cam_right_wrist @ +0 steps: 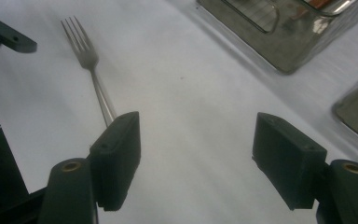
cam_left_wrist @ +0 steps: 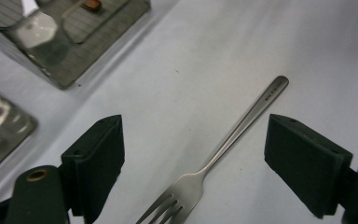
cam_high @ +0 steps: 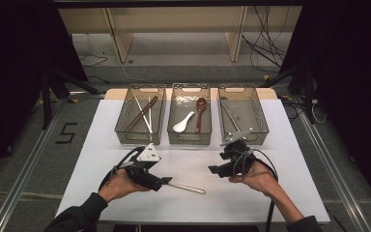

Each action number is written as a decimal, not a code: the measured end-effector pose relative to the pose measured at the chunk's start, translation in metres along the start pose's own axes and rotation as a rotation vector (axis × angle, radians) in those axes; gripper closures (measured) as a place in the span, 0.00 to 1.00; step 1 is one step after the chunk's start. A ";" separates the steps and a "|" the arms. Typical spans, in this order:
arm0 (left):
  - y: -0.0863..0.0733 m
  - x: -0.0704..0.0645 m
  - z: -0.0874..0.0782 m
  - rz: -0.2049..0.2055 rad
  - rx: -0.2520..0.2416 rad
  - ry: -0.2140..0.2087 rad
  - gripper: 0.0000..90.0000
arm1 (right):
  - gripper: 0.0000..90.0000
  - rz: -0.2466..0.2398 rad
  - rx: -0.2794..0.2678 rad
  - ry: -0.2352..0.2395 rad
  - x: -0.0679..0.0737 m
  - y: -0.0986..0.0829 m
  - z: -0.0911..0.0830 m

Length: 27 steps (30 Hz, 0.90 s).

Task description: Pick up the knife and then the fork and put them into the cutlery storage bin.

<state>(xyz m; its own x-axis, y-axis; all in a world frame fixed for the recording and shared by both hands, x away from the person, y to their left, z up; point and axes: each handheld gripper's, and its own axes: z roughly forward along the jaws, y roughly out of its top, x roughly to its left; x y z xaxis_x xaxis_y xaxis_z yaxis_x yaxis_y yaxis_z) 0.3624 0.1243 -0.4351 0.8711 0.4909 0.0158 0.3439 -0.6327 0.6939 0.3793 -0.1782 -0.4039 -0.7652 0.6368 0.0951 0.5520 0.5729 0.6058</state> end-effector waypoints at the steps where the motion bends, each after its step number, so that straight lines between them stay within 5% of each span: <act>1: 0.001 -0.001 0.003 0.010 0.010 -0.001 0.23 | 0.37 0.005 -0.003 -0.002 -0.001 -0.001 -0.001; 18: 0.006 -0.010 0.030 0.119 0.152 -0.061 0.41 | 0.37 0.024 -0.016 -0.004 -0.002 -0.009 -0.007; 27: 0.007 -0.013 0.041 0.136 0.193 -0.091 0.52 | 0.37 0.022 -0.009 -0.002 -0.004 -0.010 -0.005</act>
<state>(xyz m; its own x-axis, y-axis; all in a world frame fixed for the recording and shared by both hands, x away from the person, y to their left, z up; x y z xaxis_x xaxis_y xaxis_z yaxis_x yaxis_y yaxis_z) 0.3676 0.0893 -0.4601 0.9388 0.3432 0.0283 0.2748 -0.7961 0.5392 0.3752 -0.1889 -0.4059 -0.7521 0.6504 0.1069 0.5658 0.5539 0.6108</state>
